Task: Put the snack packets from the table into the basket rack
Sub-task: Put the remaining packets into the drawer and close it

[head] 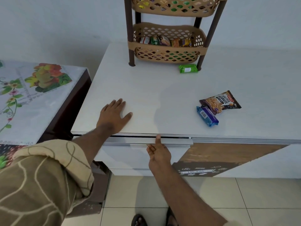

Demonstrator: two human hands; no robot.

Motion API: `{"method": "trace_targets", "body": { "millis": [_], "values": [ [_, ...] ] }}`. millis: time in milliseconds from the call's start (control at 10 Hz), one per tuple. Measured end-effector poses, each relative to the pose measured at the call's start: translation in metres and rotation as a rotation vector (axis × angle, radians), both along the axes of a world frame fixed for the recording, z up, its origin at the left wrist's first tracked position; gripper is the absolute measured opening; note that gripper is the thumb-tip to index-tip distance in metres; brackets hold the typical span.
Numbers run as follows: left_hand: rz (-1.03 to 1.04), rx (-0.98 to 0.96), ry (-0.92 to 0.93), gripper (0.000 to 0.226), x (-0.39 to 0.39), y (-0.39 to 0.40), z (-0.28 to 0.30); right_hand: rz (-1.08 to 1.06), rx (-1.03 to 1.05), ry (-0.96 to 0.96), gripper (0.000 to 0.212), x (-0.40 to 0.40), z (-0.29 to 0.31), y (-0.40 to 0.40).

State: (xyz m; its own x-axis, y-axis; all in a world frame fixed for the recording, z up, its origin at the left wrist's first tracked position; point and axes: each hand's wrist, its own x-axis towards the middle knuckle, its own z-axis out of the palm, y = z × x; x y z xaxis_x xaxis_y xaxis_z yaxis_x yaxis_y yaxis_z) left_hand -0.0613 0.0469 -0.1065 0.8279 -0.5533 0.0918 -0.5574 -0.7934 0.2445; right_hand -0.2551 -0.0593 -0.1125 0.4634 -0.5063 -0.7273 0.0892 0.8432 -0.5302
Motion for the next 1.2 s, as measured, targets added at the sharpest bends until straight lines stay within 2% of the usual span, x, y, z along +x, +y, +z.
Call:
{"method": "trace_targets", "body": {
  "millis": [500, 700, 800, 1000, 1100, 1200],
  "values": [
    [0.004, 0.012, 0.003, 0.073, 0.003, -0.001, -0.001, -0.016, -0.135, 0.122, 0.026, -0.012, -0.008, 0.009],
    [0.006, 0.02, 0.006, 0.073, 0.001, -0.002, -0.003, -0.007, -0.114, 0.113, 0.014, -0.059, -0.009, 0.031],
    [0.0, 0.051, 0.015, 0.074, 0.0, -0.003, -0.003, 0.019, -0.113, 0.11, 0.015, -0.077, -0.004, 0.039],
    [-0.015, 0.089, 0.04, 0.075, -0.001, -0.003, -0.001, 0.102, -0.068, 0.112, 0.021, -0.093, 0.004, 0.04],
    [-0.016, 0.097, 0.047, 0.075, -0.001, -0.002, 0.0, 0.201, 0.025, 0.129, 0.025, -0.101, 0.014, 0.028],
    [-0.016, 0.096, 0.053, 0.075, 0.0, -0.002, -0.001, 0.44, 0.124, 0.21, 0.056, -0.11, 0.028, 0.007]
  ]
}}
